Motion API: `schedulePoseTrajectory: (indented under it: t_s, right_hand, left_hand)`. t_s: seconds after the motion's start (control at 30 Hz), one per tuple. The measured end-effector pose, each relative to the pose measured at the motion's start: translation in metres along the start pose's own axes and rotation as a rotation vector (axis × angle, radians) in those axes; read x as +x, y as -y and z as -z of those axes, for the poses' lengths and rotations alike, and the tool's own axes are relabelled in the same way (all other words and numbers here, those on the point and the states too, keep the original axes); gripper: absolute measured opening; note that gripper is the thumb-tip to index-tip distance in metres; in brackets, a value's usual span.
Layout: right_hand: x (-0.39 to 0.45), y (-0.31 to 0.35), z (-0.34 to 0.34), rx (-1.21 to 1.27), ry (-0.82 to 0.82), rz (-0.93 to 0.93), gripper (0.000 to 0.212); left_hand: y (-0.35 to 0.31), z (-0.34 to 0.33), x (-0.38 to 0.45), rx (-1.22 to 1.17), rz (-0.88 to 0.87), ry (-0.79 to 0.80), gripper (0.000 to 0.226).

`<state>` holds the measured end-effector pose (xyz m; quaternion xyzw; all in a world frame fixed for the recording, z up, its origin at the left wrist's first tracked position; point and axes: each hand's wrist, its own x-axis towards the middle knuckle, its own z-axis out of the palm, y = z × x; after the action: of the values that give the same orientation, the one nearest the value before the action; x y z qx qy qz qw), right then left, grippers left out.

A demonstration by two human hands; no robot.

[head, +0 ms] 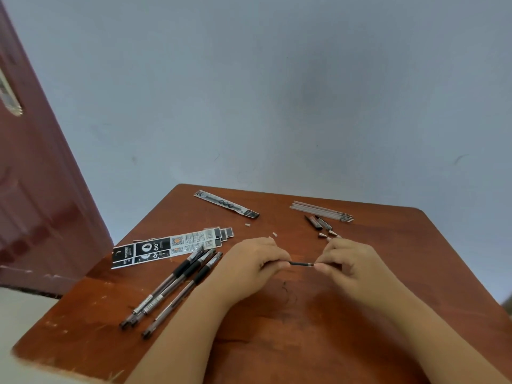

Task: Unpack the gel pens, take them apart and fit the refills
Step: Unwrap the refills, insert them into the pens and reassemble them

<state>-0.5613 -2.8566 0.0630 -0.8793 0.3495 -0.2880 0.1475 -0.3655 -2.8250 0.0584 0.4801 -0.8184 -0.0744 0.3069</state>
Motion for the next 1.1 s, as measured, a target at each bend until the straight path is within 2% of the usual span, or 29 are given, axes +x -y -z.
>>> schedulePoseTrajectory:
  t_s: [0.07,0.17,0.23,0.3,0.47,0.6,0.77,1.1]
  right_hand:
    - [-0.001,-0.002,0.001,-0.007,-0.088,0.001,0.024]
    - [-0.001,-0.009,0.011,0.095,-0.301,-0.162,0.007]
    - [-0.001,-0.012,0.007,0.116,-0.347,-0.233,0.008]
    - [0.000,-0.013,-0.002,0.070,-0.348,-0.230,0.011]
    - [0.008,-0.009,-0.019,-0.142,-0.253,-0.122,0.014]
    - [0.028,0.000,-0.028,-0.285,-0.092,-0.083,0.009]
    - [0.077,0.017,-0.045,-0.363,0.057,-0.148,0.024]
    - [0.119,0.024,-0.091,-0.507,0.158,-0.195,0.029]
  left_hand:
    - [0.005,0.007,-0.002,0.017,0.064,0.005,0.019]
    - [0.019,0.019,-0.004,0.037,0.261,-0.170,0.020]
    - [0.025,0.021,-0.004,0.066,0.351,-0.246,0.022]
    - [0.026,0.018,-0.003,0.077,0.375,-0.252,0.022]
    - [0.030,0.021,-0.004,0.028,0.414,-0.378,0.021]
    - [0.033,0.024,-0.006,0.017,0.443,-0.441,0.021]
    - [0.038,0.028,-0.007,-0.030,0.545,-0.497,0.022]
    - [0.048,0.029,-0.009,-0.052,0.630,-0.511,0.022]
